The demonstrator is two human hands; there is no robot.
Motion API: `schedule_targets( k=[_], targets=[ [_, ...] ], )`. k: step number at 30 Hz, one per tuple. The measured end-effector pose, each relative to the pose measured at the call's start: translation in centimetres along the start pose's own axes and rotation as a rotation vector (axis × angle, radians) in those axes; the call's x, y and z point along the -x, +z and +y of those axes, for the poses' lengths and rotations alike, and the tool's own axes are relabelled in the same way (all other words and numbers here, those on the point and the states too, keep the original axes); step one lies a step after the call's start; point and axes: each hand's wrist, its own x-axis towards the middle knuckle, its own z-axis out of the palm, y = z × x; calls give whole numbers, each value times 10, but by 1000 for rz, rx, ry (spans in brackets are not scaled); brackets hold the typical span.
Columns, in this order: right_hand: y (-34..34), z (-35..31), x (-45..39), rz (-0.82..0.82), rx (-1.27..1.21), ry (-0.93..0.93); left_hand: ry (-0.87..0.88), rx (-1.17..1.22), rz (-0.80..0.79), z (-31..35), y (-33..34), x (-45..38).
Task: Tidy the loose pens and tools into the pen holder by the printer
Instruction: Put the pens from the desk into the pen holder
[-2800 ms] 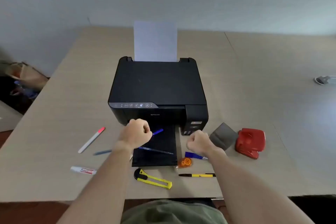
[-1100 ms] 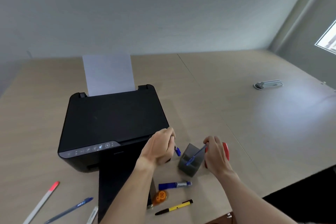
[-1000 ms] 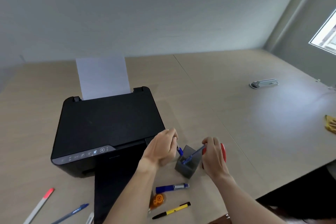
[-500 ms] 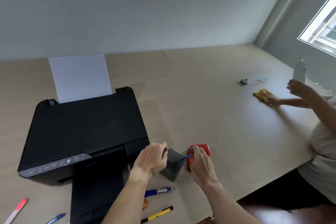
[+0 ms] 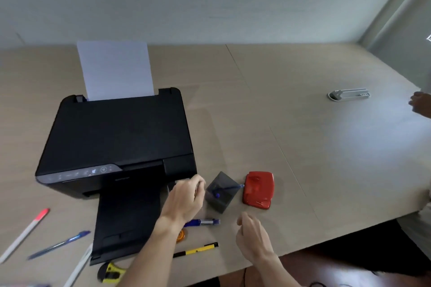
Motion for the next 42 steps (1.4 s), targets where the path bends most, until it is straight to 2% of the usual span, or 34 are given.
schedule_targets(
  k=[5, 10, 16, 20, 23, 32, 42],
  targets=[
    [35, -5, 5, -96, 36, -132, -169, -113, -31, -29, 0, 39],
    [47, -17, -6, -116, 54, -193, -279, -204, -144, -47, -2, 71],
    [47, -14, -27, -139, 261, -259, -372, -359, -216, -49, 29, 106],
    [46, -4, -28, -173, 289, -338, -375, -404, -249, -47, 53, 132],
    [47, -2, -27, -172, 214, -331, -389, -418, -246, -50, 61, 139],
    [50, -9, -26, -125, 228, -300, -365, -409, -327, -57, 53, 128],
    [31, 2, -10, 115, -62, -485, -218, -160, -115, -52, 26, 103]
  ],
)
